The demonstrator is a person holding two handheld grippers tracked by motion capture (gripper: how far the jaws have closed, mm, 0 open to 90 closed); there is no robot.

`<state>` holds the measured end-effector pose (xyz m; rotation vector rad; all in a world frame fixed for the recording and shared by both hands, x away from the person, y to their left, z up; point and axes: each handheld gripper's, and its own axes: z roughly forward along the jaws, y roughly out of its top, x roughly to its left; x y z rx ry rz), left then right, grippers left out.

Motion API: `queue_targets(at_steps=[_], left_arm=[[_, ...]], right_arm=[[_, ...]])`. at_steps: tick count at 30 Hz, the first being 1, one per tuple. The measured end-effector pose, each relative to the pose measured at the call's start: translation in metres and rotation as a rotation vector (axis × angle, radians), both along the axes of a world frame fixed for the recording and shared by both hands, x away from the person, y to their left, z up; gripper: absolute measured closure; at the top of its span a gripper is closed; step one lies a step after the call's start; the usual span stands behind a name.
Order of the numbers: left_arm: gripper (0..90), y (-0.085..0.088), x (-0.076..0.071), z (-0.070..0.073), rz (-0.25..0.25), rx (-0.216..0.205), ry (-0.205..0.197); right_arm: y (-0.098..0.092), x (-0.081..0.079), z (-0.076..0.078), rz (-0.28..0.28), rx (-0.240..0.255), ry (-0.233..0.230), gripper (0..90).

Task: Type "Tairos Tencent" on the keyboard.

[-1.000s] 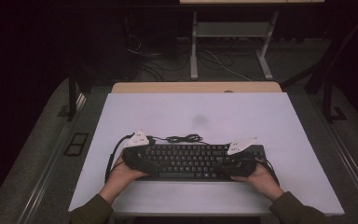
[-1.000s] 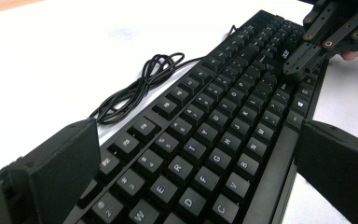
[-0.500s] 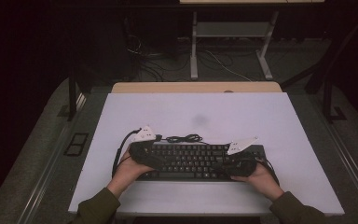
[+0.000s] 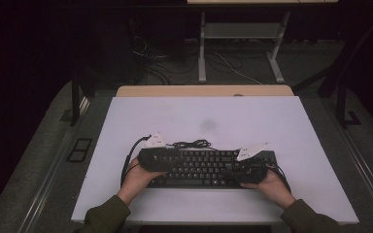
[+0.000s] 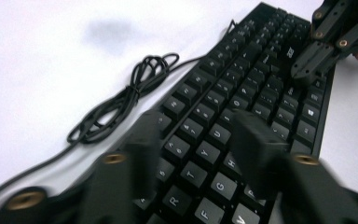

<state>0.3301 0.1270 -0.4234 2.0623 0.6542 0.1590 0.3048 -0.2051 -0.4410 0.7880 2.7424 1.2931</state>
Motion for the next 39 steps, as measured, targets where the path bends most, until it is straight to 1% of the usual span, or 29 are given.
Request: queue_targets(at_steps=[1,2,3,4,6,7,8,9,11,18,21,22,24,31,34,35,39], left_arm=[[66.1,0.0,0.0,-0.001,-0.003,0.003,0.008],[66.1,0.0,0.0,-0.001,-0.005,0.01,0.012],[70.4,-0.001,0.001,-0.002,-0.007,0.013,0.019],[77.6,-0.001,0.001,-0.002,-0.012,0.019,0.026],[83.3,-0.002,0.002,-0.003,-0.013,0.027,0.036],[86.4,-0.002,0.002,-0.003,-0.017,0.039,0.04],[86.4,-0.003,0.002,-0.003,-0.02,0.043,0.042],[88.9,-0.003,0.003,-0.004,-0.02,0.046,0.046],[89.5,-0.003,0.003,-0.004,-0.014,0.069,0.054],[89.5,-0.005,0.005,-0.007,-0.019,0.092,0.078],[89.5,-0.006,0.005,-0.008,-0.026,0.109,0.074],[89.5,-0.007,0.005,-0.009,-0.023,0.107,0.08],[89.5,-0.008,0.005,-0.009,-0.027,0.116,0.076],[89.5,-0.008,0.006,-0.009,-0.029,0.118,0.08],[89.5,-0.009,0.005,-0.011,-0.028,0.13,0.087],[89.6,-0.009,0.006,-0.011,-0.028,0.122,0.093],[89.6,-0.009,0.005,-0.011,-0.027,0.128,0.091]], right_arm=[[0.0,0.0,0.0,0.0,0.0,0.0,88.7],[0.0,0.0,0.0,0.0,0.0,0.0,88.7],[0.0,0.0,0.0,0.0,0.0,0.001,88.7],[0.0,0.0,0.0,0.0,0.0,0.0,88.7],[0.0,0.0,0.0,0.0,0.0,0.001,88.7],[0.0,0.0,0.0,0.0,0.0,0.001,88.7],[0.0,0.0,0.0,0.0,0.0,0.001,88.7],[0.0,0.0,0.0,0.0,0.0,0.0,88.7],[0.0,0.0,0.0,0.0,0.0,0.001,88.6],[0.0,0.0,0.0,-0.001,0.0,0.0,88.7],[0.0,0.0,0.0,0.0,-0.002,0.001,88.7],[0.0,0.0,0.0,0.0,-0.002,0.001,88.7],[0.0,0.0,0.0,-0.002,0.001,0.001,88.7],[0.0,0.0,0.0,0.0,-0.002,0.001,88.7],[0.0,0.0,0.0,0.002,-0.002,0.0,88.7],[0.0,0.0,0.0,0.001,-0.002,0.0,88.7],[0.0,0.0,0.0,0.0,-0.002,-0.001,88.7]])
